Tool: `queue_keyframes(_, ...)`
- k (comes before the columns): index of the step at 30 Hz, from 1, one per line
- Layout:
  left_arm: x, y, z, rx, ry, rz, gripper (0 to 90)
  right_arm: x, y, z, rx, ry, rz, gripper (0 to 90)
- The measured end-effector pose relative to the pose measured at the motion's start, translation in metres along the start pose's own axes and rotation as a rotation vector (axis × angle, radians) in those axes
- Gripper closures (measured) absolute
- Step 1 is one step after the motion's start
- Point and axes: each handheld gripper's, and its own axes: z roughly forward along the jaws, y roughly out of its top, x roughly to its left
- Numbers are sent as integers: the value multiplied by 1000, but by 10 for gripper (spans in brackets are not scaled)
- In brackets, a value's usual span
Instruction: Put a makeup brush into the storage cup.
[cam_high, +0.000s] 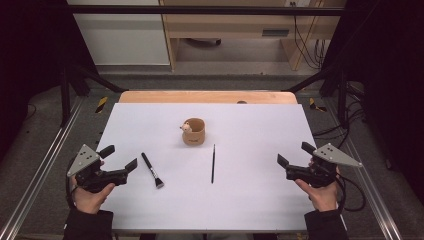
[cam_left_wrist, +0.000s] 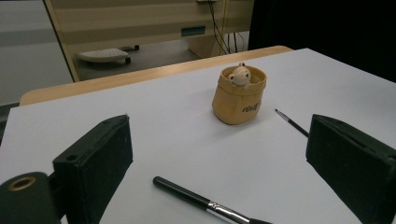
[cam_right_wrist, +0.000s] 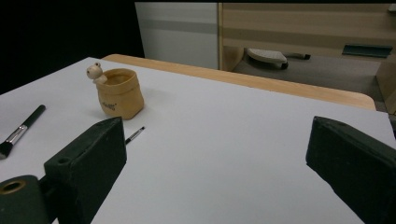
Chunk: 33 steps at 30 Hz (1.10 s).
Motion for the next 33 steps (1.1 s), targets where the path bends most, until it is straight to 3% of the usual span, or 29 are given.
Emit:
queue_keyframes(16,1,-3,1,4,5,-17,67,15,2,8,25,4,-20,58)
queue_keyframes(25,-1,-7,5,24,3,-8,66,42,3,30,74,48,-63,62)
queue_keyframes(33,0,-8,4,24,2,-9,66,58,10,43,93,56,-74,68)
